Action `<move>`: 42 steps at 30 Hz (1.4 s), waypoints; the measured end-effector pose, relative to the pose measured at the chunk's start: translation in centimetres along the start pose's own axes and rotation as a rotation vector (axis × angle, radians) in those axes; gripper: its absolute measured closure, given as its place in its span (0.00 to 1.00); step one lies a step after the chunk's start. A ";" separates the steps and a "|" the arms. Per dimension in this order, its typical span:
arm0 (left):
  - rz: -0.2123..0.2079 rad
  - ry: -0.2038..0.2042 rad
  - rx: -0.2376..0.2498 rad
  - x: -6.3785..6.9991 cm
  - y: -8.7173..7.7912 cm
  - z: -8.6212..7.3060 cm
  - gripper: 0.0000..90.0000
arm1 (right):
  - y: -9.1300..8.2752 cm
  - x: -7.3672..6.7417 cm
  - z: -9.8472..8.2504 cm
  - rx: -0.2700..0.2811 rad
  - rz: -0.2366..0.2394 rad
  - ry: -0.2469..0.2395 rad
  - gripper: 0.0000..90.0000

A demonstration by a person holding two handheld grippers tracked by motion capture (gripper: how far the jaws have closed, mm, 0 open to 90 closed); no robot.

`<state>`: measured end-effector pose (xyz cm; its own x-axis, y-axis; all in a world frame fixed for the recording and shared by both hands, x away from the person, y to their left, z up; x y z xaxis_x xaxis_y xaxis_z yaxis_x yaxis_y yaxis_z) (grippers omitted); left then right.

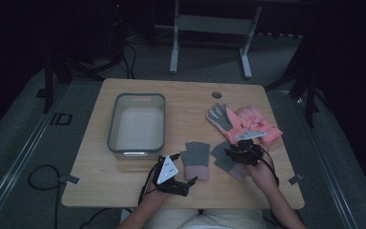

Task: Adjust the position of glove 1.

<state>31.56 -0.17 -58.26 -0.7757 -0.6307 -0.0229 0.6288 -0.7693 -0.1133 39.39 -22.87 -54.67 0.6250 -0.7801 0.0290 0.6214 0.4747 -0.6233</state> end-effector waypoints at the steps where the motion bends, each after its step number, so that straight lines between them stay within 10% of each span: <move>1: 0.000 0.000 0.000 0.0 0.0 0.0 0.00 | -0.1 0.2 -0.3 -0.006 0.014 -0.006 0.72; 16: -0.006 0.009 -0.003 0.1 0.0 0.0 0.00 | 1.6 2.1 -3.6 -0.053 0.164 0.003 0.65; 30: -0.011 0.004 -0.009 0.1 0.0 0.0 0.00 | 1.7 1.7 -4.2 -0.061 0.115 -0.060 0.89; 38: -0.008 0.005 -0.007 0.1 0.0 0.0 0.00 | -0.1 0.8 -3.7 -0.052 0.070 -0.032 0.94; 42: -0.006 0.001 -0.006 0.1 0.0 0.0 0.00 | -3.0 -0.4 -2.2 0.021 0.033 0.059 0.94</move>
<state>31.52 -0.24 -58.28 -0.7794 -0.6261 -0.0235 0.6240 -0.7722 -0.1197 36.29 -24.88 -54.56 0.6166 -0.7864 -0.0376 0.6115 0.5085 -0.6062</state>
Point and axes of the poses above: each handheld gripper's, and its own axes: y roughly forward along the jaws, z roughly out of its top, x roughly to its right, the point moved 6 cm from there along y, roughly forward along the jaws, and after that the axes turned 9 degrees about x, right-handed, at the moved point
